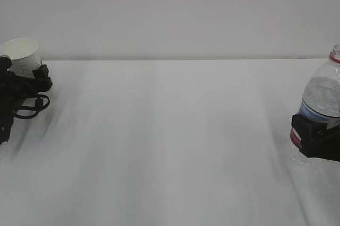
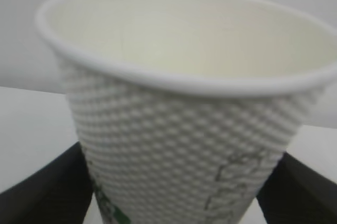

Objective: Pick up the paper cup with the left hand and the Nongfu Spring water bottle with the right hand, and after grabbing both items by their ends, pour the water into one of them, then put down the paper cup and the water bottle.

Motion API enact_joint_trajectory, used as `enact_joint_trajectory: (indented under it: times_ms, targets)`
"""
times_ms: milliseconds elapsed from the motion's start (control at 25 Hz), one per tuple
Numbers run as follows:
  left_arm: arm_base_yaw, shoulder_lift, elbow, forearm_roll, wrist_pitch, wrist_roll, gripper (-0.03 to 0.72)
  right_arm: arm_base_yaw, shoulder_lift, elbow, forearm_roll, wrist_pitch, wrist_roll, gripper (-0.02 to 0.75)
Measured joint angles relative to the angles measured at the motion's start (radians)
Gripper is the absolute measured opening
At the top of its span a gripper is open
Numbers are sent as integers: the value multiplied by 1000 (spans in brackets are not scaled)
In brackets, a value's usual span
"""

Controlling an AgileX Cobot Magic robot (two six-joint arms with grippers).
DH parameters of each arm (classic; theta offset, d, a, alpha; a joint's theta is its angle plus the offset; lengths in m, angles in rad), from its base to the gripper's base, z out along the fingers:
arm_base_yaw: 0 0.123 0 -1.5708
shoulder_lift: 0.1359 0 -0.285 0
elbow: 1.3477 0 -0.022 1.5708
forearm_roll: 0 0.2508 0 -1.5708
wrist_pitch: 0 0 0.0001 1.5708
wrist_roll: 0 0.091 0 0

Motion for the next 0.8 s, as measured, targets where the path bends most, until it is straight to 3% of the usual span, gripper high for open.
enact_joint_trajectory:
  times_ms: [560,800]
  targets:
    - [0,19,-37,2,2,0,691,0,0,0,0,0,-7,503]
    - [0,19,-41,2,2,0,603,0,0,0,0,0,-8,503]
